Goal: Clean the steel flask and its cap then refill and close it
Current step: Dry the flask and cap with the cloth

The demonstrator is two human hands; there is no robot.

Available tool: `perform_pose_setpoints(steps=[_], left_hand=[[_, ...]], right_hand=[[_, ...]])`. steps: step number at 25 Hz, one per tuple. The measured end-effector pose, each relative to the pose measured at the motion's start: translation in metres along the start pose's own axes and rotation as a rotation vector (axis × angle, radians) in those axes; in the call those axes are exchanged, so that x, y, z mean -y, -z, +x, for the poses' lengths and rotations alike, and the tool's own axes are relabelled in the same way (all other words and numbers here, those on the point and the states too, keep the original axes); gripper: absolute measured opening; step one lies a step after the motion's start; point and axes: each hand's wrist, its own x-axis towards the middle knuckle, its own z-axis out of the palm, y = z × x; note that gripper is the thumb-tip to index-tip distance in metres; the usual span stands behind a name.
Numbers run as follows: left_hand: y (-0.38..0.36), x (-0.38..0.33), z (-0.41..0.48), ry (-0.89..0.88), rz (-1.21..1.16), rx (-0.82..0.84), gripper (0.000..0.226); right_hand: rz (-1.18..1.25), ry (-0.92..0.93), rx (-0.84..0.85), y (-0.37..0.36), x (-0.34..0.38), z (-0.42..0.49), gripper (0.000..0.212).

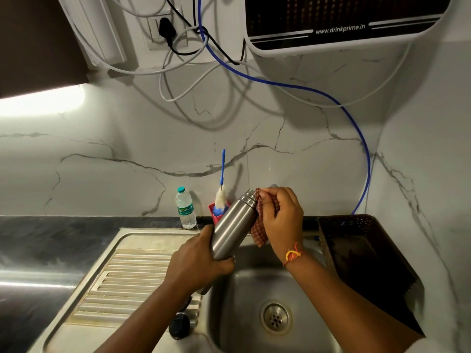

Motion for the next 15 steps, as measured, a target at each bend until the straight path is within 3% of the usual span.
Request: perform_pose_setpoints(steps=[7,11,15], left_hand=[[-0.012,0.000,-0.002,0.019,-0.157,-0.009,0.076],[-0.012,-0.004,-0.003,-0.019,-0.322,-0.014,0.075],[-0.005,0.002,-0.001,-0.086,-0.458,0.118,0.075]], right_hand=[[0.057,0.024,0.046,-0.002,0.002,-0.014,0.008],[0.258,-0.405,0.002,-0.009,-0.007,0.000,0.021],[0.804,-0.818,0.216,-0.003,-0.016,0.012,0.015]])
